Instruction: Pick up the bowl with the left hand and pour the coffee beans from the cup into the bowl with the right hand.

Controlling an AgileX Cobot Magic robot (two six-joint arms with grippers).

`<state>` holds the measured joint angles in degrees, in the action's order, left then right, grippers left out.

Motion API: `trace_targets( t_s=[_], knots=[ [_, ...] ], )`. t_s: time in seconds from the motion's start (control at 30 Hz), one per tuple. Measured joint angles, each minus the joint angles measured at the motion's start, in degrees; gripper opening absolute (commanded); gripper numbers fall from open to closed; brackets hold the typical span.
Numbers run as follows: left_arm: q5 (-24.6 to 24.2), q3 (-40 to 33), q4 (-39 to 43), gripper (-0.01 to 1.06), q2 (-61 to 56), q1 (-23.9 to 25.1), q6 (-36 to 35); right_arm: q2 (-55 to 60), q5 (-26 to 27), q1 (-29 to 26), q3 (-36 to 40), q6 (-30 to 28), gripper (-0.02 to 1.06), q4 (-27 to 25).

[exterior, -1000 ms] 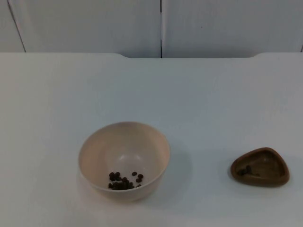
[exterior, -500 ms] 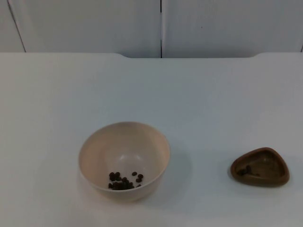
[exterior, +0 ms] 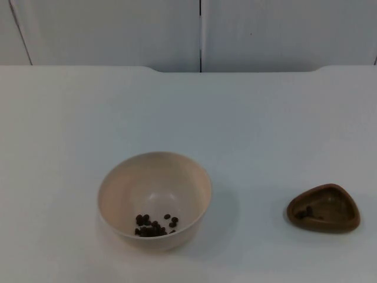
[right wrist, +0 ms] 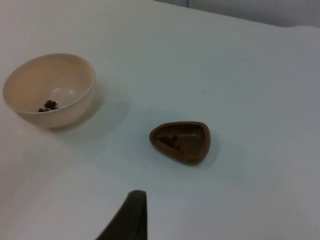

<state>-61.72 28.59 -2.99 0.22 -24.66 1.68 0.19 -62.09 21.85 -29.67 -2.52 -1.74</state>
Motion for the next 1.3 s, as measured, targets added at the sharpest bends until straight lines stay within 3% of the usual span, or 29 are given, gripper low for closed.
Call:
trace_targets(
  t_s=[0.33,0.63,1.1,1.3],
  knots=[
    [0.0,0.0,0.0,1.05,0.0,0.0,0.0,0.0,0.0,-10.7,0.0,0.2,1.05,0.0],
    [0.0,0.0,0.0,1.05,0.0,0.0,0.0,0.0,0.0,-15.7,0.0,0.2,1.05,0.0],
    [0.0,0.0,0.0,1.05,0.0,0.1,0.0,0.0,0.0,-16.4,0.0,0.2,1.05,0.0],
    [0.0,0.0,0.0,1.05,0.0,3.0,0.0,0.0,0.0,-16.4,0.0,0.2,1.05,0.0]
  ],
)
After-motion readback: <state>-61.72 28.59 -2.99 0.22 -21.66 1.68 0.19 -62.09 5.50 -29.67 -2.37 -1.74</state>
